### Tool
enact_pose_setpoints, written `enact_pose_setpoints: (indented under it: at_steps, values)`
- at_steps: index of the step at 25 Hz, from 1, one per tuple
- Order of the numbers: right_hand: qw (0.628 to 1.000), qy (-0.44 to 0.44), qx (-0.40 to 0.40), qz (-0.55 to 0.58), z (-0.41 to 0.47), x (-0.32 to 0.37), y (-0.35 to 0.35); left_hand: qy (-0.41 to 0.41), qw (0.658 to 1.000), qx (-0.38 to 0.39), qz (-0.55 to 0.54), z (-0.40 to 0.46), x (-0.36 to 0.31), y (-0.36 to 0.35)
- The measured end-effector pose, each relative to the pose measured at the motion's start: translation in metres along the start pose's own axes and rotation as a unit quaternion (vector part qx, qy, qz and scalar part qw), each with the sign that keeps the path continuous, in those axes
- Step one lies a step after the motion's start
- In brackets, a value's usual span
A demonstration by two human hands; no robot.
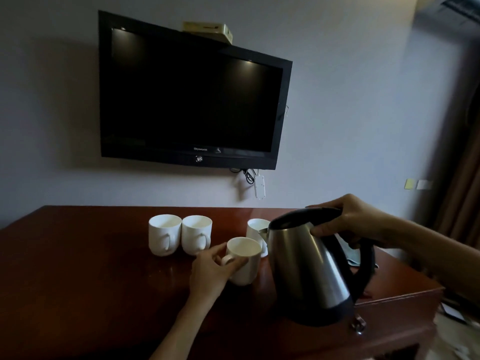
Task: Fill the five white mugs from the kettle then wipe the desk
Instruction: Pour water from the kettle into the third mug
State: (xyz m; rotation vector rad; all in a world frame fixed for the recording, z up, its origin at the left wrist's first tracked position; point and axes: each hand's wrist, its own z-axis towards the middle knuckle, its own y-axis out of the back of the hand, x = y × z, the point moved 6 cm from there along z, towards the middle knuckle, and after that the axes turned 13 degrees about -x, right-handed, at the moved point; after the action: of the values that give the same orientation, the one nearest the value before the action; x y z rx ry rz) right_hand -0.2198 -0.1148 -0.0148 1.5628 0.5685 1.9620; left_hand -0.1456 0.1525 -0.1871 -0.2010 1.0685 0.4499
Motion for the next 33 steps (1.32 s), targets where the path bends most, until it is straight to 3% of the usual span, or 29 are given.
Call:
enact_pose_setpoints:
  at_steps: [21,33]
  values:
    - [0.992,-0.01,0.087,-0.088,0.029,0.028,-0.022,0.002,0.998,0.014,-0.066,-0.001,0.026,-0.009]
    - [0.988,-0.037,0.089,-0.122,0.028,0.027,-0.023,0.011,0.996,0.024,-0.085,-0.004,0.02,-0.006]
